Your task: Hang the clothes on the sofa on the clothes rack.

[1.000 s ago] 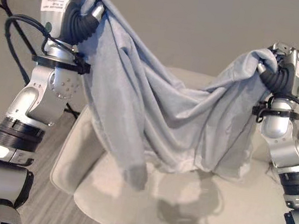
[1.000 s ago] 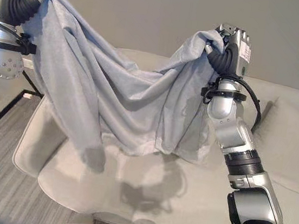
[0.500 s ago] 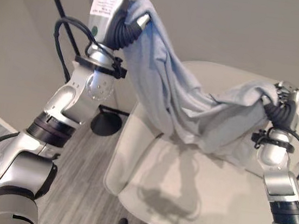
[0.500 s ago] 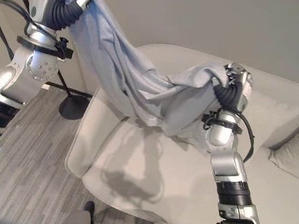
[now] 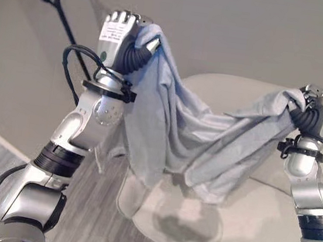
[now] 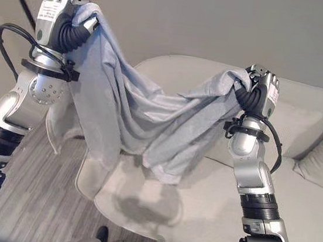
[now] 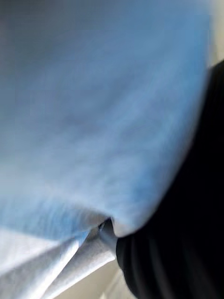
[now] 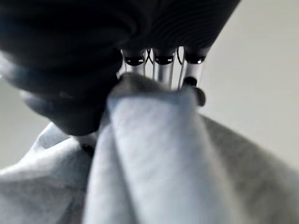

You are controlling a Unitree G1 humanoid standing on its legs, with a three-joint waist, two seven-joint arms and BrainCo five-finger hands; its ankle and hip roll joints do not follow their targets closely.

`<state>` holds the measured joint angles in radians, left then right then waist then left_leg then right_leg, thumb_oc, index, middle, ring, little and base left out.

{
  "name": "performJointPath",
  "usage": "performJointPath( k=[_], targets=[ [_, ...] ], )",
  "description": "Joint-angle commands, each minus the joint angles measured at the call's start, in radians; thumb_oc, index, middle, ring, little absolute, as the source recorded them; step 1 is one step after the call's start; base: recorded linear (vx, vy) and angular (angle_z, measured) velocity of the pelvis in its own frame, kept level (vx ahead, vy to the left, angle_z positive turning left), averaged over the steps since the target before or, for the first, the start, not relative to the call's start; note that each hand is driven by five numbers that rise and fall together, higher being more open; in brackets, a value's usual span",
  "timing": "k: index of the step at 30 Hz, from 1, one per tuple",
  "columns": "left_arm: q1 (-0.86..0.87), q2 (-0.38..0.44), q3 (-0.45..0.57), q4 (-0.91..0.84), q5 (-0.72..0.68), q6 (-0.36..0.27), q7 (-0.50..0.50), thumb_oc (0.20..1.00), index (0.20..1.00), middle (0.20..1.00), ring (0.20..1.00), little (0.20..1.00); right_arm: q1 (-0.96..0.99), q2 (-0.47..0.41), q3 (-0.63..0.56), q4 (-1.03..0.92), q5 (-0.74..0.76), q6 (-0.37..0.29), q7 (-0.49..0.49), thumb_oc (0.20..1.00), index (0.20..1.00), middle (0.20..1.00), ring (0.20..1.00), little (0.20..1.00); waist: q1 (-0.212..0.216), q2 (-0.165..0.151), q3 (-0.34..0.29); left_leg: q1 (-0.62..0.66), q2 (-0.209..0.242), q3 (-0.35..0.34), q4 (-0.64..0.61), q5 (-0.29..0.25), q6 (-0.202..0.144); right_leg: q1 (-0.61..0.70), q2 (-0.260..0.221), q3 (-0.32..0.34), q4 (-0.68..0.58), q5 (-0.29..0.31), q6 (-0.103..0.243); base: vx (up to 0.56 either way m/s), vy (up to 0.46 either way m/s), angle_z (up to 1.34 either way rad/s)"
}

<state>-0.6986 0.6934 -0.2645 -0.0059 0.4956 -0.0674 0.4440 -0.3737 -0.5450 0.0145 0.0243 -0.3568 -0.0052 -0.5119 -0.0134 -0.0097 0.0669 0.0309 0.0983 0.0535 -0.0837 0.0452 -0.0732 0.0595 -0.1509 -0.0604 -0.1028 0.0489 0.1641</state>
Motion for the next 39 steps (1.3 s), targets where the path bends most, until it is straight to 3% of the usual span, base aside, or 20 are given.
performJointPath(
  k=[1,3,7,10,12,17,18,19,20,21,22,23,24,25,27,28,29,30,35,39],
  targets=[
    [-0.067,0.006,0.068,0.015,0.02,-0.017,0.013,0.2,0.2,0.2,0.2,0.2,-0.031,-0.055,-0.022,-0.044,-0.028,-0.04,0.001,0.2,0.2,0.2,0.2,0.2,0.015,-0.037,-0.036,-0.014,-0.101,-0.058,0.058,-0.077,0.044,-0.036,0.102,0.021,0.024,-0.011,-0.036,-0.01,-0.063,-0.01],
    [-0.067,-0.006,0.073,0.019,0.012,-0.02,0.018,0.2,0.2,0.2,0.2,0.2,-0.036,-0.064,-0.018,-0.042,-0.021,-0.046,-0.003,0.2,0.2,0.2,0.2,0.2,0.013,-0.043,-0.023,-0.048,-0.097,-0.061,0.136,-0.112,0.032,-0.023,0.096,0.013,0.019,-0.023,-0.038,0.03,-0.027,0.02],
    [-0.075,-0.013,0.073,0.027,-0.002,-0.025,0.027,0.2,0.2,0.2,0.2,0.2,-0.05,-0.083,-0.013,-0.038,-0.011,-0.051,-0.005,0.2,0.2,0.2,0.2,0.2,0.009,-0.04,-0.021,-0.094,-0.057,-0.083,0.165,-0.1,0.013,-0.013,0.077,-0.001,0.017,-0.033,-0.035,0.05,0.067,0.14],
    [-0.1,0.002,0.057,0.035,-0.02,-0.027,0.034,0.2,0.2,0.2,0.2,0.2,-0.073,-0.097,-0.002,-0.035,0.003,-0.058,-0.012,0.2,0.2,0.2,0.2,0.2,0.005,-0.045,-0.025,-0.117,0.028,-0.123,0.115,-0.022,-0.013,-0.031,0.049,0.009,0.023,-0.037,-0.027,0.02,0.178,0.13],
    [-0.129,0.011,0.035,0.05,-0.039,-0.026,0.048,0.2,0.2,0.2,0.2,0.2,-0.084,-0.129,-0.003,-0.038,0.017,-0.055,-0.025,0.2,0.2,0.2,0.2,0.2,-0.008,-0.033,-0.032,-0.114,0.156,-0.129,0.037,0.069,-0.049,-0.037,0.011,0.02,0.036,-0.065,-0.005,0.13,0.37,0.1],
    [-0.159,0.014,0.01,0.064,-0.056,-0.032,0.069,0.2,0.2,0.2,0.2,0.2,-0.069,-0.156,-0.022,-0.041,0.018,-0.056,-0.044,0.2,0.2,0.2,0.2,0.2,-0.012,-0.001,-0.037,-0.121,0.241,-0.167,0.004,0.138,-0.1,-0.018,-0.041,0.038,0.035,-0.077,0.034,0.13,0.36,-0.07],
    [-0.162,0.013,0.007,0.066,-0.056,-0.032,0.07,0.2,0.2,0.2,0.2,0.2,-0.067,-0.156,-0.024,-0.041,0.018,-0.057,-0.044,0.2,0.2,0.2,0.2,0.2,-0.014,-0.001,-0.037,-0.123,0.241,-0.172,0.004,0.139,-0.101,-0.015,-0.04,0.034,0.033,-0.076,0.034,0.17,0.497,-0.16],
    [-0.167,0.021,0.006,0.071,-0.061,-0.036,0.075,0.2,0.2,0.2,0.2,0.2,-0.062,-0.153,-0.024,-0.037,0.016,-0.058,-0.044,0.2,0.2,0.2,0.2,0.2,-0.013,0.016,-0.046,-0.109,0.234,-0.218,0.004,0.107,-0.126,-0.009,-0.069,0.054,0.025,-0.066,0.053,0.17,0.661,0.0],
    [-0.156,0.021,0.015,0.071,-0.059,-0.038,0.073,0.2,0.2,0.2,0.2,0.2,-0.052,-0.147,-0.025,-0.03,0.004,-0.052,-0.026,0.2,0.2,0.2,0.2,0.2,-0.01,0.027,-0.056,-0.09,0.212,-0.228,0.025,0.038,-0.14,-0.006,-0.122,0.056,0.017,-0.038,0.083,0.19,1.166,0.07],
    [-0.135,0.028,0.017,0.073,-0.059,-0.039,0.06,0.2,0.2,0.2,0.2,0.2,-0.017,-0.104,-0.047,-0.032,-0.023,-0.032,-0.003,0.2,0.2,0.2,0.2,0.2,-0.013,0.01,-0.058,-0.08,0.149,-0.197,0.071,-0.056,-0.109,-0.051,-0.207,0.055,0.038,0.088,0.098,0.07,1.12,-0.12],
    [-0.117,0.043,0.024,0.058,-0.045,-0.037,0.054,0.2,0.2,0.2,0.2,0.2,-0.003,-0.075,-0.057,-0.041,-0.04,-0.022,0.002,0.2,0.2,0.2,0.2,0.2,-0.012,-0.005,-0.053,-0.054,0.101,-0.156,0.056,-0.078,-0.078,-0.09,-0.248,0.063,0.054,0.182,0.098,-0.08,1.225,-0.71],
    [-0.103,0.046,0.021,0.044,-0.016,-0.035,0.048,0.2,0.2,0.2,0.2,0.2,0.015,-0.043,-0.065,-0.039,-0.05,-0.015,-0.009,0.2,0.2,0.2,0.2,0.2,-0.005,-0.005,-0.034,-0.034,0.05,-0.114,0.025,-0.079,-0.042,-0.137,-0.288,0.028,0.083,0.29,0.098,-0.1,0.725,-0.6],
    [-0.102,0.046,0.021,0.042,-0.016,-0.034,0.047,0.2,0.2,0.2,0.2,0.2,0.016,-0.043,-0.065,-0.04,-0.051,-0.015,-0.009,0.2,0.2,0.2,0.2,0.2,-0.005,-0.008,-0.034,-0.033,0.046,-0.114,0.023,-0.078,-0.041,-0.137,-0.292,0.028,0.083,0.29,0.098,-0.1,0.608,-0.61],
    [-0.104,0.043,0.017,0.041,-0.008,-0.035,0.043,0.2,0.2,0.2,0.2,0.2,0.025,-0.037,-0.067,-0.038,-0.051,-0.015,-0.01,0.2,0.2,0.2,0.2,0.2,-0.011,-0.007,-0.029,-0.036,0.028,-0.114,0.018,-0.077,-0.027,-0.135,-0.281,0.04,0.098,0.265,0.088,0.0,0.329,-0.38],
    [-0.091,0.022,0.015,0.029,0.002,-0.039,0.027,0.2,0.2,0.2,0.2,0.2,0.053,-0.037,-0.084,-0.043,-0.049,-0.018,-0.005,0.2,0.2,0.2,0.2,0.2,-0.021,-0.003,-0.019,-0.04,-0.015,-0.124,0.019,-0.077,-0.001,-0.133,-0.205,0.091,0.15,0.163,0.054,0.01,0.415,-0.22],
    [-0.08,0.014,0.02,0.022,0.008,-0.041,0.013,0.2,0.2,0.2,0.2,0.2,0.057,-0.04,-0.093,-0.04,-0.047,-0.02,-0.01,0.2,0.2,0.2,0.2,0.2,-0.016,-0.001,-0.019,-0.041,-0.029,-0.122,0.02,-0.072,0.006,-0.125,-0.17,0.084,0.16,0.106,0.043,0.06,0.418,0.33],
    [-0.069,0.003,0.026,0.014,0.01,-0.039,-0.001,0.2,0.2,0.2,0.2,0.2,0.062,-0.039,-0.096,-0.046,-0.052,-0.026,-0.003,0.2,0.2,0.2,0.2,0.2,-0.01,0.002,-0.023,-0.029,-0.05,-0.113,0.009,-0.071,0.019,-0.117,-0.093,0.041,0.173,0.015,0.02,0.04,0.3,0.29],
    [-0.067,0.002,0.027,0.011,0.011,-0.038,-0.002,0.2,0.2,0.2,0.2,0.2,0.064,-0.04,-0.097,-0.047,-0.052,-0.026,-0.003,0.2,0.2,0.2,0.2,0.2,-0.012,0.003,-0.02,-0.029,-0.048,-0.116,0.009,-0.063,0.018,-0.119,-0.091,0.038,0.178,0.017,0.016,0.05,0.23,0.16],
    [-0.032,-0.026,0.052,-0.005,0.013,-0.036,-0.019,0.2,0.2,0.2,0.2,0.2,0.069,-0.044,-0.087,-0.041,-0.057,-0.038,0.002,0.2,0.2,0.2,0.2,0.2,-0.008,-0.017,-0.018,-0.007,-0.108,-0.112,0.002,-0.051,0.036,-0.11,0.087,0.026,0.163,-0.047,-0.03,0.03,0.12,0.16],
    [-0.025,-0.044,0.061,-0.008,0.014,-0.039,-0.023,0.2,0.2,0.2,0.2,0.2,0.083,-0.047,-0.081,-0.038,-0.061,-0.041,0.0,0.2,0.2,0.2,0.2,0.2,-0.01,-0.031,-0.021,0.012,-0.137,-0.118,0.0,-0.052,0.041,-0.076,0.128,0.037,0.119,-0.046,-0.056,0.05,0.026,0.08]
  ],
)
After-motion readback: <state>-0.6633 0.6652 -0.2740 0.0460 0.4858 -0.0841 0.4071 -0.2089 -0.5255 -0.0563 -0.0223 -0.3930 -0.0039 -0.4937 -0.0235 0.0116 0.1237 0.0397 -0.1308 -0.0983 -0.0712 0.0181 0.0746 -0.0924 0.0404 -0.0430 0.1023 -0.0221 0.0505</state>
